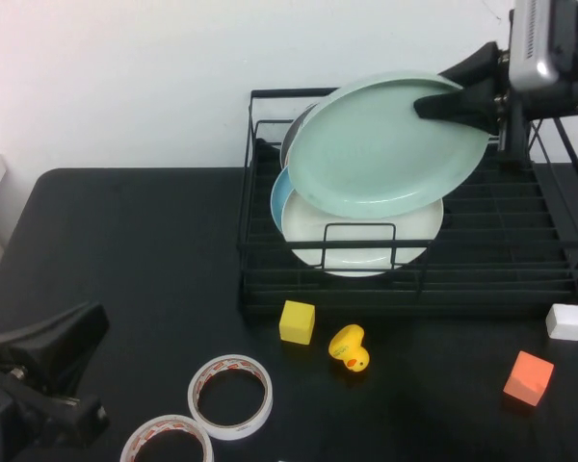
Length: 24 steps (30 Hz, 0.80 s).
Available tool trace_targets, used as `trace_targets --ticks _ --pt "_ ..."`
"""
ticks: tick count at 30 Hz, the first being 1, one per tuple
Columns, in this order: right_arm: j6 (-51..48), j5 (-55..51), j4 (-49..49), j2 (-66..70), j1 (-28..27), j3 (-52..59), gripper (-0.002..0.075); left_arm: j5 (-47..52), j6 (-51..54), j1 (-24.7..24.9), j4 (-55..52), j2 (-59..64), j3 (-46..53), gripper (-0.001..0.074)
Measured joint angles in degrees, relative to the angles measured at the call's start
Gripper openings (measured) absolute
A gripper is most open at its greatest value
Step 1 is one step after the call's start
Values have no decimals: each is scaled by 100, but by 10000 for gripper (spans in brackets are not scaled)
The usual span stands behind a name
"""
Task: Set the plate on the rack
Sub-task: Place the plate on the rack
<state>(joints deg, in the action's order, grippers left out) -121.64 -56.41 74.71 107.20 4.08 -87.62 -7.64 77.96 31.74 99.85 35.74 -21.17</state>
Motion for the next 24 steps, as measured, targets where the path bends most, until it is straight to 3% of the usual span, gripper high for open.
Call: trace_targets --ticks 13,24 --pt "-467 291 139 418 415 1 121 0 0 0 4 0 0 -1" --pt "-186 590 -289 428 415 1 120 0 0 0 13 -4 0 -1"
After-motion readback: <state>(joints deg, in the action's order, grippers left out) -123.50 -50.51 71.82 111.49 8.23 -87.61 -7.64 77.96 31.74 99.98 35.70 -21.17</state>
